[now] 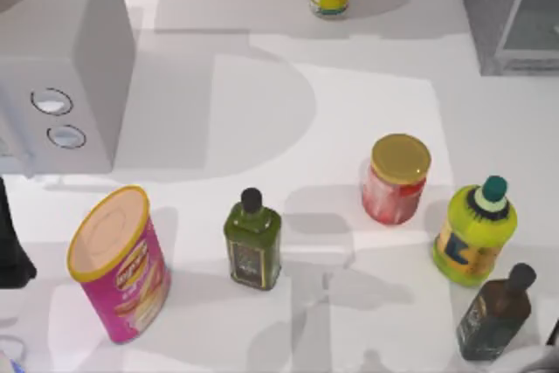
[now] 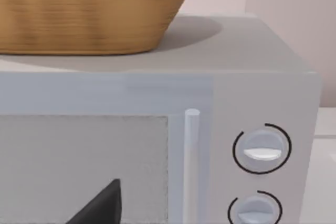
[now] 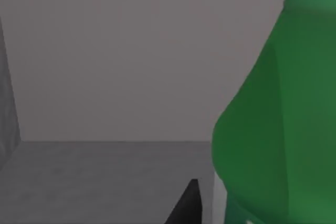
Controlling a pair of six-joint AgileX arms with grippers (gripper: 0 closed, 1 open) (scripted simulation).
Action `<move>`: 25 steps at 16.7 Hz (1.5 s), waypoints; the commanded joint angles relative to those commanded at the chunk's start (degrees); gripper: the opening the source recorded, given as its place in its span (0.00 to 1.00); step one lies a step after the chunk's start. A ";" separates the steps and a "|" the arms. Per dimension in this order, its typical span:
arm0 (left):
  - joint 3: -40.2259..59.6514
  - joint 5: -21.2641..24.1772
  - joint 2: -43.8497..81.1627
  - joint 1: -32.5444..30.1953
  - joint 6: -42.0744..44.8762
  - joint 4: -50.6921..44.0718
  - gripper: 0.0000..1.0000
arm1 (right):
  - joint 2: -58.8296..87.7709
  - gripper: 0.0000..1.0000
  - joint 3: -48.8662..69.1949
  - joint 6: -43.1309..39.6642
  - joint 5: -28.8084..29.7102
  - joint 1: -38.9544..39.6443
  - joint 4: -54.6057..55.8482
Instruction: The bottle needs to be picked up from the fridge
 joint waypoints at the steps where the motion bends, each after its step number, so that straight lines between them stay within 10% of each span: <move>1: 0.00 0.00 0.00 0.00 0.00 0.00 1.00 | 0.00 0.00 0.00 0.00 0.00 0.00 0.00; 25: 0.00 0.00 0.00 0.00 0.00 0.00 1.00 | -9.67 0.00 -2.43 0.23 -0.72 -0.71 -6.85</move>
